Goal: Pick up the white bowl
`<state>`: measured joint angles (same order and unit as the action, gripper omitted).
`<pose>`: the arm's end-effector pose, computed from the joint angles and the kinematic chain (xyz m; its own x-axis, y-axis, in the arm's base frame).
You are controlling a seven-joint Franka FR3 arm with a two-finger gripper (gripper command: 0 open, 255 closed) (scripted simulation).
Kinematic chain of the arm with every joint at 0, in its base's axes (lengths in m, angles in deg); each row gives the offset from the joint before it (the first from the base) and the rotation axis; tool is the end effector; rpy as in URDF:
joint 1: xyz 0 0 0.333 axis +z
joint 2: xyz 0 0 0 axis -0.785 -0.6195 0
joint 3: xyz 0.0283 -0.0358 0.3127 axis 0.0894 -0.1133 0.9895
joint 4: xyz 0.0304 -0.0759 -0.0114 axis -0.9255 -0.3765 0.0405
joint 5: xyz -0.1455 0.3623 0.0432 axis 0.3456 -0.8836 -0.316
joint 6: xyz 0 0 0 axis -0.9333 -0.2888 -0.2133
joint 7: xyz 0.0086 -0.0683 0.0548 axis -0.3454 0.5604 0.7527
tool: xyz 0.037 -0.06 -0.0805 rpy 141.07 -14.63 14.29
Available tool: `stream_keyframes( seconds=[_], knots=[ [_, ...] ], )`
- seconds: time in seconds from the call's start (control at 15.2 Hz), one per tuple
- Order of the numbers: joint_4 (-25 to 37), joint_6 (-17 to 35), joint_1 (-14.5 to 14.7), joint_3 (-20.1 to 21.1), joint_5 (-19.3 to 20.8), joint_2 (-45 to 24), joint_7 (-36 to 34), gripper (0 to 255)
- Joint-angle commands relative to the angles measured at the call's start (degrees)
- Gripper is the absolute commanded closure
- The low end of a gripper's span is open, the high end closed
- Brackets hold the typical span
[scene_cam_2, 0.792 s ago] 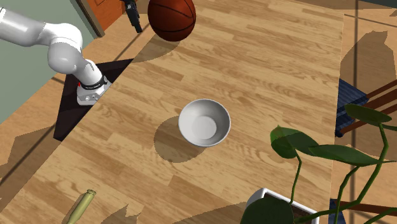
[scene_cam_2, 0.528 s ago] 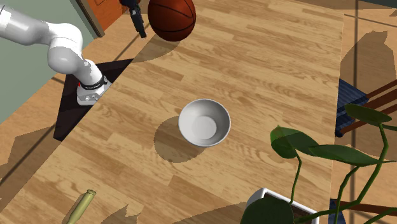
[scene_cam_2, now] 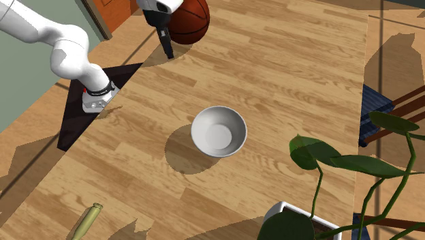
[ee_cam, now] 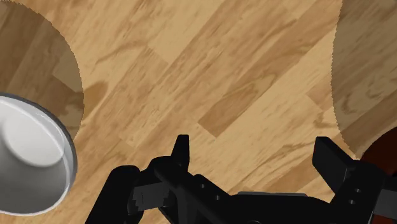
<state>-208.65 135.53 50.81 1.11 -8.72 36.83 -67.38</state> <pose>0.3899 -0.1380 0.5506 0.9935 0.1037 0.0474 0.1036 -0.9946 0.0052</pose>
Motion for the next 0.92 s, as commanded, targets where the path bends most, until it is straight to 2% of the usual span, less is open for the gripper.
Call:
stream_keyframes(
  seconds=[0.0,0.4,0.86],
  knots=[
    [1.89,1.62,-0.28,-2.32,0.14,-3.49,2.96,0],
    [10.77,4.1,-0.7,-8.48,-2.13,-15.29,11.79,0],
    [24.73,4.24,-2.91,-13.88,-9.2,-31.39,23.07,0]
  ],
)
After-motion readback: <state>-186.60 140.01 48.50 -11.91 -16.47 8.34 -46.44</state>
